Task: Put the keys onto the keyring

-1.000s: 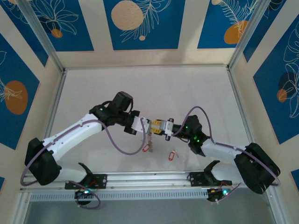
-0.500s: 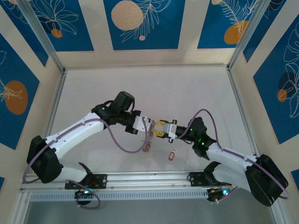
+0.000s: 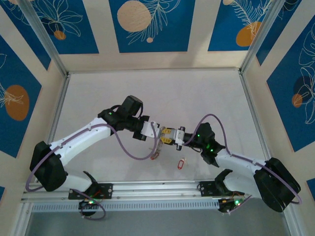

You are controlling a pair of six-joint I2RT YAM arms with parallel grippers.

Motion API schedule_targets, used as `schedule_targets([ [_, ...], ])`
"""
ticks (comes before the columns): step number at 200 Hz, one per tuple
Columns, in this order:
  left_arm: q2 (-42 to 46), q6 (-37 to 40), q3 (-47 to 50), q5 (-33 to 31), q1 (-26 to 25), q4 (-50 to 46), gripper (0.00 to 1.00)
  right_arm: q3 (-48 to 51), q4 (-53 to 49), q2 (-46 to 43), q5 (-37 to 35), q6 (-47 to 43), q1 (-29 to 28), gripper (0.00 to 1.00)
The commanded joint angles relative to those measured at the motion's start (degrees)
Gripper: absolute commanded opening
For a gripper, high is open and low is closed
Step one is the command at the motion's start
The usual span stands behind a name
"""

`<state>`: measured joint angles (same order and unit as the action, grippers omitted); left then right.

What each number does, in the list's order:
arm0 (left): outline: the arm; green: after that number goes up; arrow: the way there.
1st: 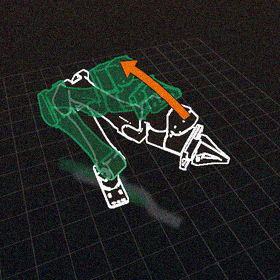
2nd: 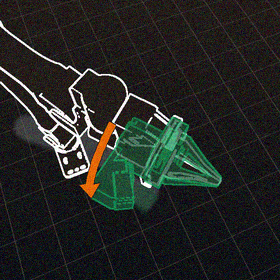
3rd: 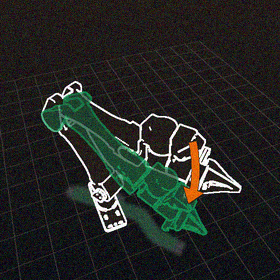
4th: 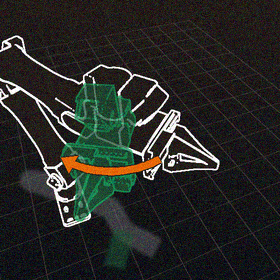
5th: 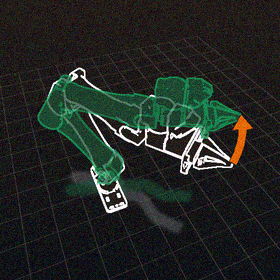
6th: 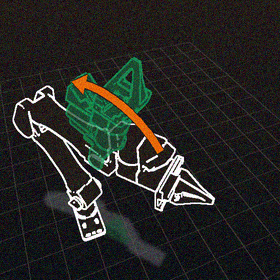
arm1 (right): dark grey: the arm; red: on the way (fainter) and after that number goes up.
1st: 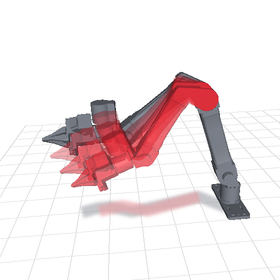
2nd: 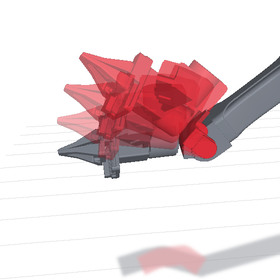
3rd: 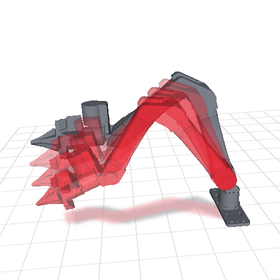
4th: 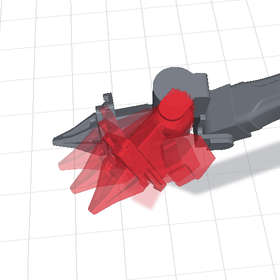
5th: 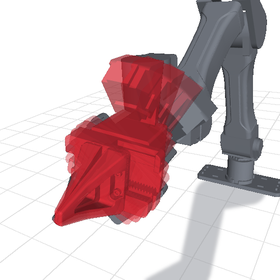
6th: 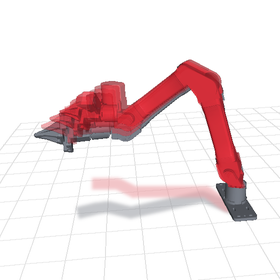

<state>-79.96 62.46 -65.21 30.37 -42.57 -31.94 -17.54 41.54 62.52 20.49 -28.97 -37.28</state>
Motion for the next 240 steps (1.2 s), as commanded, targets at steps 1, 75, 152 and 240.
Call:
schedule_targets([
  [1,-0.3,-0.7,-1.7,2.7,-0.5,1.5,0.00,-1.9,2.6,0.8,-1.0,0.9,-0.4,0.23],
  [75,-0.8,-1.3,-1.4,2.1,-0.6,1.5,0.00,-2.4,4.4,2.7,-0.3,3.1,-0.4,0.15],
  [152,4.4,-8.7,3.6,1.0,1.2,5.5,0.78,2.3,14.3,2.4,1.1,4.8,1.6,0.00],
  [240,4.9,-40.9,-1.4,-9.3,5.2,9.2,1.00,-0.3,19.0,2.8,-6.1,7.1,7.5,0.00],
])
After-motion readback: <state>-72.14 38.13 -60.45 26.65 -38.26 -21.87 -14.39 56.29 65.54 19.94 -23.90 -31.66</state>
